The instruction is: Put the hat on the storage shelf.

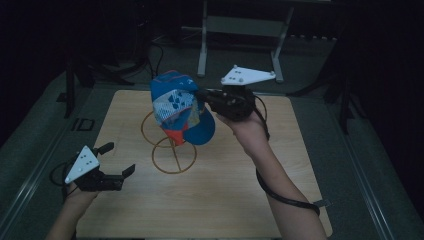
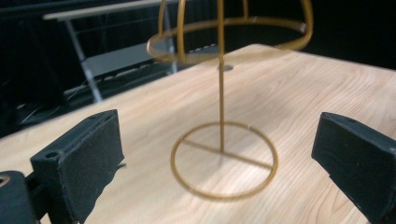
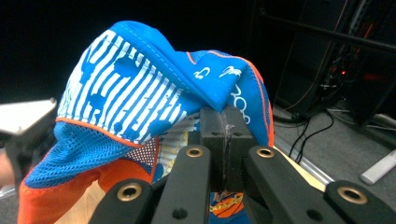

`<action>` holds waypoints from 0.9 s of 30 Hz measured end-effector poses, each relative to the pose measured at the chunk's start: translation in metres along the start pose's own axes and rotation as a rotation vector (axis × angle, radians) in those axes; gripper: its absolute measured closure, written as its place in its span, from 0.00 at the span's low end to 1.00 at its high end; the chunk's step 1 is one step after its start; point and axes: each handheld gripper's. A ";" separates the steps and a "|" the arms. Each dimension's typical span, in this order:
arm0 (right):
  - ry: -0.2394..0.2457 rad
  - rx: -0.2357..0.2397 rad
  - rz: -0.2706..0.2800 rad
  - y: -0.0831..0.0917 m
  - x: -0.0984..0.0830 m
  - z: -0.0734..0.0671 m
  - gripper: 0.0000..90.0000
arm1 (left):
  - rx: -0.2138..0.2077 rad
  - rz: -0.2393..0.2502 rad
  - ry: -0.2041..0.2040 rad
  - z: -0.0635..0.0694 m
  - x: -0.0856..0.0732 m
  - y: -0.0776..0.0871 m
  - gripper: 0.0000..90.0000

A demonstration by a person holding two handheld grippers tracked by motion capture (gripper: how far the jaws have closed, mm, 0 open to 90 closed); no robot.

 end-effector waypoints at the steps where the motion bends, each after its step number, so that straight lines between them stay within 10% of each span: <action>1: -0.003 0.003 -0.006 -0.007 0.004 0.000 1.00 | 0.004 -0.003 0.012 0.002 -0.006 -0.002 0.03; 9: -0.012 0.048 -0.096 -0.060 0.031 -0.006 1.00 | -0.001 -0.051 0.076 0.011 -0.046 -0.019 0.03; 27: 0.001 0.080 -0.255 -0.121 0.027 -0.021 1.00 | -0.033 -0.049 0.115 0.009 -0.054 -0.024 0.03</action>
Point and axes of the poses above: each handheld gripper's, and its own axes: y roughly backward along the jaws, x roughly out of its top, z roughly to its right, and after that the axes turned 15 degrees about -z, right-handed
